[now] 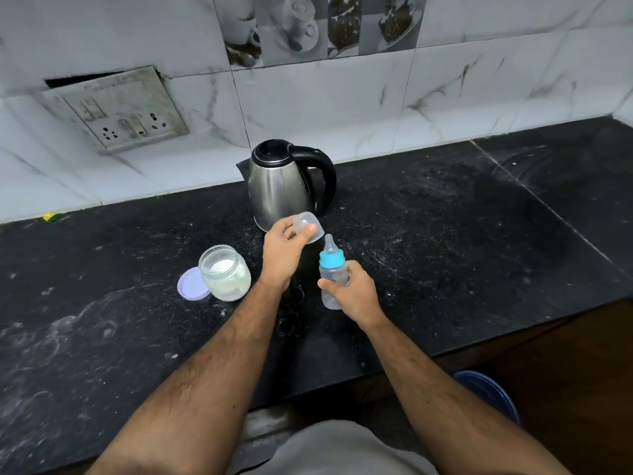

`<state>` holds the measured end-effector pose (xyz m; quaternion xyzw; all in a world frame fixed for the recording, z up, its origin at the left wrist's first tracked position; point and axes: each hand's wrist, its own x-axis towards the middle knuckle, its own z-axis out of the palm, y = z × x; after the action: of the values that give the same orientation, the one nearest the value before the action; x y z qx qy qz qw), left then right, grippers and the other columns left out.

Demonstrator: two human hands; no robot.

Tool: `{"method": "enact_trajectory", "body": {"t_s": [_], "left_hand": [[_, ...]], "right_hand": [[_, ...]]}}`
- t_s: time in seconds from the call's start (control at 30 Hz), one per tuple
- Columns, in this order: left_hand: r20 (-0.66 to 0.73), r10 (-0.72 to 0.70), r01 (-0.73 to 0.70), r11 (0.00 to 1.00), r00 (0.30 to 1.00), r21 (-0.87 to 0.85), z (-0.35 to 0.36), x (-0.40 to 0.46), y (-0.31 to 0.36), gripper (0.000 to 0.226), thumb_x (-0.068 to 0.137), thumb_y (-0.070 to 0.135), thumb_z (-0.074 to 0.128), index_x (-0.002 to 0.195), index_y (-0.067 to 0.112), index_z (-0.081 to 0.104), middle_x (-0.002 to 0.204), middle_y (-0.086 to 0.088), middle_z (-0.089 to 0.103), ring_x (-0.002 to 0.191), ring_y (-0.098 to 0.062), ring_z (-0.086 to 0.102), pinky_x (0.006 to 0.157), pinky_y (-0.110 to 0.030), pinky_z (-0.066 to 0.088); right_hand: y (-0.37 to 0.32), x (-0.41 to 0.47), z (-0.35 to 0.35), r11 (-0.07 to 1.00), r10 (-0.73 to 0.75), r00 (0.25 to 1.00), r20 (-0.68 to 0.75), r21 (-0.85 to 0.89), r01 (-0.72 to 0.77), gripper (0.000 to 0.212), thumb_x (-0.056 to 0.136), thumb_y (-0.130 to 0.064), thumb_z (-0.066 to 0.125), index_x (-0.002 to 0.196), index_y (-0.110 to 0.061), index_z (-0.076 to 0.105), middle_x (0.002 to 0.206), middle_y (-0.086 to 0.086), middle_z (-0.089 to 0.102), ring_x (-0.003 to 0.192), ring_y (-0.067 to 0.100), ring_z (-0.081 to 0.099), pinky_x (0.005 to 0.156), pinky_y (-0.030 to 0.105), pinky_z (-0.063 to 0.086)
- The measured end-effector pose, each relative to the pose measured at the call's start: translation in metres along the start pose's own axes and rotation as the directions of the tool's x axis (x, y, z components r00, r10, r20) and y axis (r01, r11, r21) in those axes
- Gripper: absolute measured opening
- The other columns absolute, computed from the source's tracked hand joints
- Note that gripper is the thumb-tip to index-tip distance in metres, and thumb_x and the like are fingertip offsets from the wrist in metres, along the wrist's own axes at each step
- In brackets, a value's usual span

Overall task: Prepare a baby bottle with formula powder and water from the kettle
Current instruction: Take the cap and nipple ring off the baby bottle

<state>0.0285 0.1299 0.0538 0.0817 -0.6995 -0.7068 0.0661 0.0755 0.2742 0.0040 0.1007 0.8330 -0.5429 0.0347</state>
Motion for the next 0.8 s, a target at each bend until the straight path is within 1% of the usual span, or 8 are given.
{"method": "enact_trajectory", "body": {"t_s": [0.1,0.2,0.3,0.47,0.53,0.6,0.67,0.8], "left_hand": [[-0.014,-0.02,0.02,1.0,1.0,-0.019,0.006,0.007,-0.007,0.037,0.085,0.019,0.076,0.119,0.009,0.064,0.108,-0.006,0.074,0.101,-0.013,0.07,0.087,-0.022,0.053],[0.018,-0.047,0.046,0.997,0.999,0.056,0.017,0.013,-0.018,0.04,0.08,0.015,0.079,0.117,0.01,0.066,0.11,-0.003,0.073,0.104,-0.014,0.068,0.09,-0.024,0.053],[0.024,-0.076,0.07,0.975,0.997,0.209,0.031,0.02,-0.031,0.044,0.075,0.015,0.082,0.116,0.014,0.067,0.11,0.001,0.072,0.101,-0.012,0.068,0.097,-0.03,0.052],[0.071,-0.104,0.071,0.926,0.992,0.37,0.049,0.035,-0.047,0.055,0.073,0.011,0.084,0.124,0.012,0.064,0.112,-0.001,0.071,0.098,-0.014,0.067,0.099,-0.034,0.052],[0.089,-0.113,0.067,0.911,0.99,0.406,0.056,0.039,-0.05,0.057,0.073,0.008,0.083,0.126,0.011,0.062,0.115,-0.003,0.07,0.098,-0.012,0.066,0.097,-0.028,0.051],[0.095,-0.119,0.065,0.892,0.988,0.447,0.063,0.042,-0.053,0.058,0.074,0.007,0.083,0.128,0.012,0.062,0.115,0.001,0.069,0.096,-0.009,0.063,0.091,-0.021,0.047],[0.098,-0.116,0.054,0.869,0.988,0.493,0.069,0.045,-0.058,0.057,0.075,0.008,0.082,0.128,0.013,0.062,0.114,0.003,0.069,0.096,-0.008,0.062,0.088,-0.018,0.044],[0.103,-0.122,0.046,0.834,0.987,0.551,0.077,0.053,-0.073,0.059,0.073,0.01,0.083,0.128,0.015,0.062,0.117,-0.001,0.071,0.102,-0.014,0.066,0.097,-0.027,0.049]], "right_hand": [[0.007,0.005,-0.016,0.999,0.041,0.996,-0.082,0.027,-0.039,0.042,0.078,-0.029,0.082,0.107,-0.013,0.057,0.102,0.0,0.065,0.093,0.017,0.063,0.075,0.028,0.047],[0.014,0.012,-0.034,0.999,0.05,0.99,-0.135,0.028,-0.047,0.043,0.079,-0.03,0.081,0.109,-0.014,0.056,0.105,0.0,0.064,0.096,0.018,0.063,0.08,0.032,0.05],[0.02,0.02,-0.05,0.999,0.049,0.985,-0.168,0.025,-0.045,0.043,0.079,-0.03,0.081,0.11,-0.016,0.055,0.106,-0.001,0.064,0.099,0.018,0.063,0.087,0.037,0.053],[0.027,0.034,-0.068,0.999,0.043,0.986,-0.162,0.006,-0.043,0.046,0.076,-0.027,0.083,0.113,-0.016,0.057,0.108,-0.002,0.064,0.1,0.017,0.063,0.087,0.036,0.054],[0.03,0.04,-0.073,0.999,0.035,0.988,-0.152,0.0,-0.035,0.047,0.075,-0.025,0.083,0.114,-0.017,0.058,0.108,-0.002,0.065,0.1,0.016,0.063,0.087,0.036,0.054],[0.032,0.045,-0.077,1.0,0.03,0.99,-0.138,0.003,-0.03,0.048,0.075,-0.025,0.084,0.114,-0.018,0.058,0.108,-0.003,0.065,0.1,0.016,0.063,0.087,0.036,0.055],[0.035,0.05,-0.08,1.0,0.026,0.992,-0.126,0.015,-0.025,0.047,0.075,-0.026,0.084,0.113,-0.02,0.058,0.107,-0.005,0.066,0.099,0.014,0.064,0.087,0.035,0.055],[0.037,0.057,-0.083,0.999,0.015,0.995,-0.101,0.043,-0.01,0.046,0.076,-0.024,0.084,0.115,-0.021,0.059,0.107,-0.007,0.066,0.1,0.011,0.063,0.085,0.027,0.052]]}}
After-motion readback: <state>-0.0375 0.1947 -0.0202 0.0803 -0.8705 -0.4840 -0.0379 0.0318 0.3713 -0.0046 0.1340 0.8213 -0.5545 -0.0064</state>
